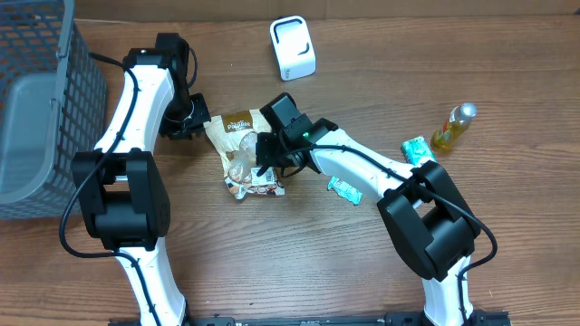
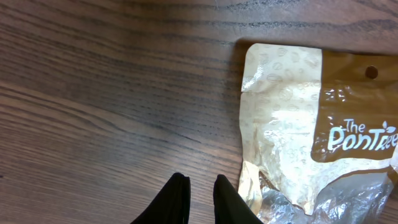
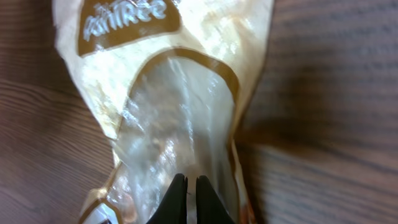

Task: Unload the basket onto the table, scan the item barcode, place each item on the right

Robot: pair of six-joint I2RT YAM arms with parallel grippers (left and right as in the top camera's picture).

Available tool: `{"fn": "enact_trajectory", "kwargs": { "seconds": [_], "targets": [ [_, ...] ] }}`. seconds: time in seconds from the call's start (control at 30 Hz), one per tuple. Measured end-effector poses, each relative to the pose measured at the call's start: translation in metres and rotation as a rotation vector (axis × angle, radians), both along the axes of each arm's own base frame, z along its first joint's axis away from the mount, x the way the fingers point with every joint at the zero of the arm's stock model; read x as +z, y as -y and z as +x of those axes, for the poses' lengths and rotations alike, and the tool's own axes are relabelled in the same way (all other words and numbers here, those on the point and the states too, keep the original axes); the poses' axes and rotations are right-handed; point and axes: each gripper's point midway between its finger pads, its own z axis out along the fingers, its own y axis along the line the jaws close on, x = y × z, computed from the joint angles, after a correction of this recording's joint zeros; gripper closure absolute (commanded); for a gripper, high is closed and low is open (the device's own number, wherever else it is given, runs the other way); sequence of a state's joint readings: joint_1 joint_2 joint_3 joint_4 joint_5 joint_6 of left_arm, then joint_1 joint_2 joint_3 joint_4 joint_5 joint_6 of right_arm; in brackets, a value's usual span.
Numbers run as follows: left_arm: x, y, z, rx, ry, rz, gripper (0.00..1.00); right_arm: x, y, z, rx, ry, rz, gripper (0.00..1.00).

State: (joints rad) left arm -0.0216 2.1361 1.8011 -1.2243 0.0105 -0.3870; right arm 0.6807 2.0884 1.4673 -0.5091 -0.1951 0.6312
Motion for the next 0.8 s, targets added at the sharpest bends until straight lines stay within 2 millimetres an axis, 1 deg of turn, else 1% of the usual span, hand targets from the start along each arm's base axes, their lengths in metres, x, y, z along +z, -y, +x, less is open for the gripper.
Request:
{"fn": "enact_trajectory", "kwargs": {
  "seconds": [0.13,0.3,0.37,0.47,0.53,0.63,0.7,0.8],
  "targets": [
    [0.0,0.0,0.0,0.0,0.0,0.0,0.81,-0.009,0.009,-0.018,-0.01,-0.091,-0.036,0.96],
    [0.0,0.0,0.001,0.001,0.002,0.0,0.8,-0.012,0.012,-0.041,-0.009,-0.216,-0.028,0.96],
    [0.0,0.0,0.001,0.001,0.002,0.0,0.78,-0.01,0.006,-0.051,0.005,-0.271,0.011,0.96],
    [0.0,0.0,0.0,0.003,0.001,0.0,0.77,-0.006,-0.002,-0.06,0.027,-0.314,0.055,0.96],
    [0.0,0.0,0.0,0.003,0.0,0.0,0.76,-0.004,-0.008,-0.068,0.04,-0.339,0.072,0.92],
    [0.0,0.0,0.0,0.003,-0.001,0.0,0.76,-0.002,-0.02,-0.081,0.071,-0.351,0.078,0.89],
    [0.0,0.0,0.0,0.003,-0.001,0.0,0.76,-0.002,-0.028,-0.09,0.094,-0.348,0.074,0.88],
    [0.0,0.0,-0.001,0.003,-0.003,0.0,0.76,-0.001,-0.045,-0.103,0.142,-0.322,0.082,0.88]
  ]
}}
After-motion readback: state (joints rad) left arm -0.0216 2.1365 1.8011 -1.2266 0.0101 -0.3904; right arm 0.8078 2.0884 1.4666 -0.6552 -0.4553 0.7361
